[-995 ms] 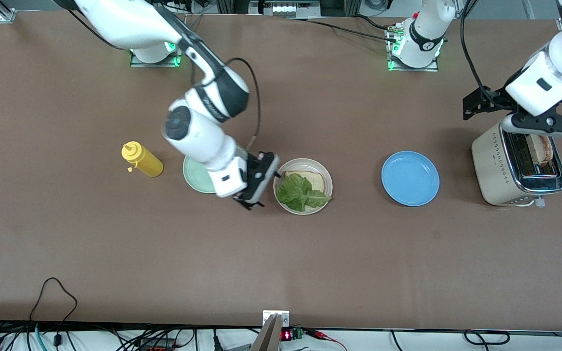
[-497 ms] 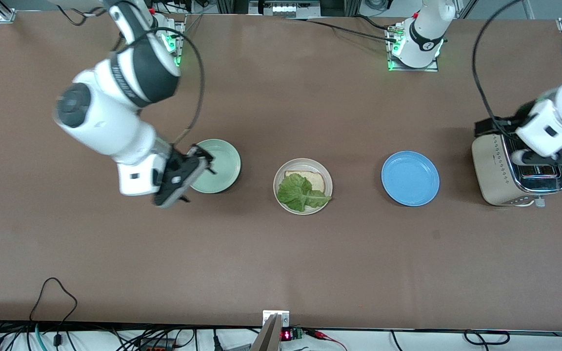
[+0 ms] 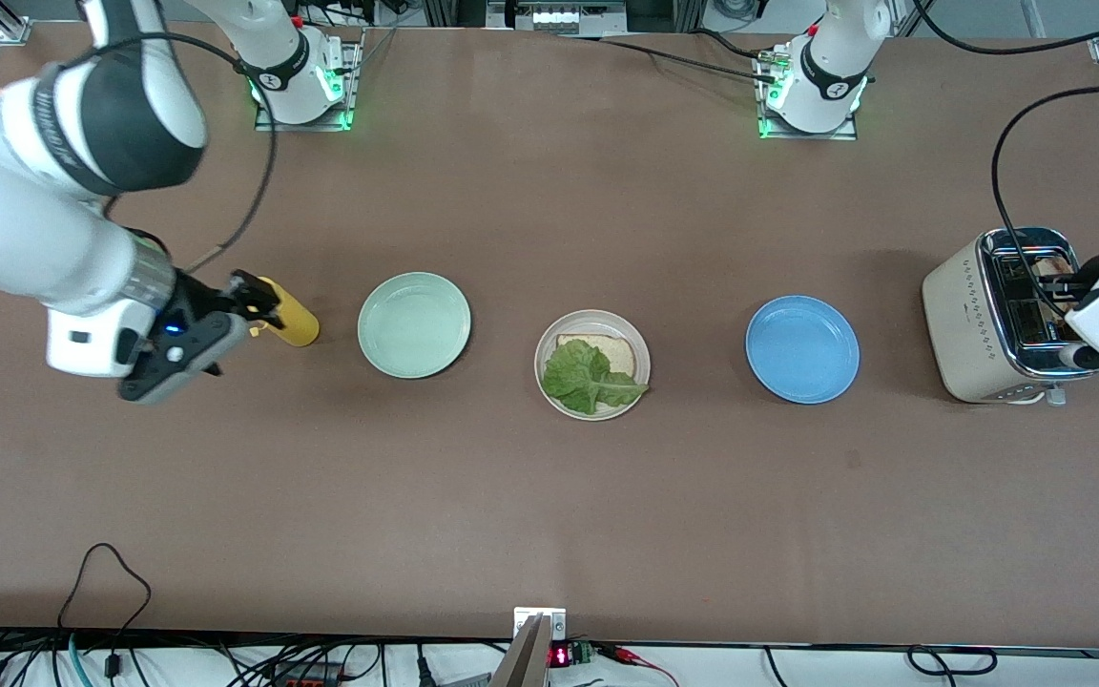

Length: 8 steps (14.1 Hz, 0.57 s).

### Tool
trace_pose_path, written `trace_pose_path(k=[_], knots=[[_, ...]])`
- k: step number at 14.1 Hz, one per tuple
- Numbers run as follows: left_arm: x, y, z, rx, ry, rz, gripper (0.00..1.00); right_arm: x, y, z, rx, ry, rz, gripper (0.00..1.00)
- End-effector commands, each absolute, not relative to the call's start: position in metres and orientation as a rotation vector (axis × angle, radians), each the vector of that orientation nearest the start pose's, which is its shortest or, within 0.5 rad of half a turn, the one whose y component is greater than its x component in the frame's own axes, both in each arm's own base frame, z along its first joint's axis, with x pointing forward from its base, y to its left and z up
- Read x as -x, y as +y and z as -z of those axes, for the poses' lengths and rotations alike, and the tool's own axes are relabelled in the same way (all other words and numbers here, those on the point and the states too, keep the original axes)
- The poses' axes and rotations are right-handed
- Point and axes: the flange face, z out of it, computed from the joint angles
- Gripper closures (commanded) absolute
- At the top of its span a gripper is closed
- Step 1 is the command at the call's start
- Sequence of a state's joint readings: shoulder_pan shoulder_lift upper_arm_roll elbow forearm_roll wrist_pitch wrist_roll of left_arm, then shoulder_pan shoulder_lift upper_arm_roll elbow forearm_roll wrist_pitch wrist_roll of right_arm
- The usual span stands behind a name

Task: Make sandwich in beige plate with both arms
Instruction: 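Open the right gripper and withdraw it past the yellow bottle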

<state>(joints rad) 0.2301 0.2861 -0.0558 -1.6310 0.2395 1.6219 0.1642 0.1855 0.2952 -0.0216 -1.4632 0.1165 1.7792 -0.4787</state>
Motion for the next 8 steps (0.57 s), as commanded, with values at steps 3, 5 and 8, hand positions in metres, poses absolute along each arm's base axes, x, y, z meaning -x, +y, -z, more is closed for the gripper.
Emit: trace_pose_path(k=[3, 5, 8], knots=[[-0.559, 0.184, -0.395, 2.949, 0.142, -0.364, 0.0, -0.629, 0.044, -0.54, 2.993, -0.767, 0.0, 0.0], [-0.549, 0.197, -0.383, 2.955, 0.167, -0.309, 0.0, -0.628, 0.021, -0.543, 3.028, -0.625, -0.005, 0.0], [-0.539, 0.214, -0.368, 2.966, 0.165, -0.326, 0.05, -0.618, 0.006, -0.554, 3.062, -0.36, -0.051, 0.0]])
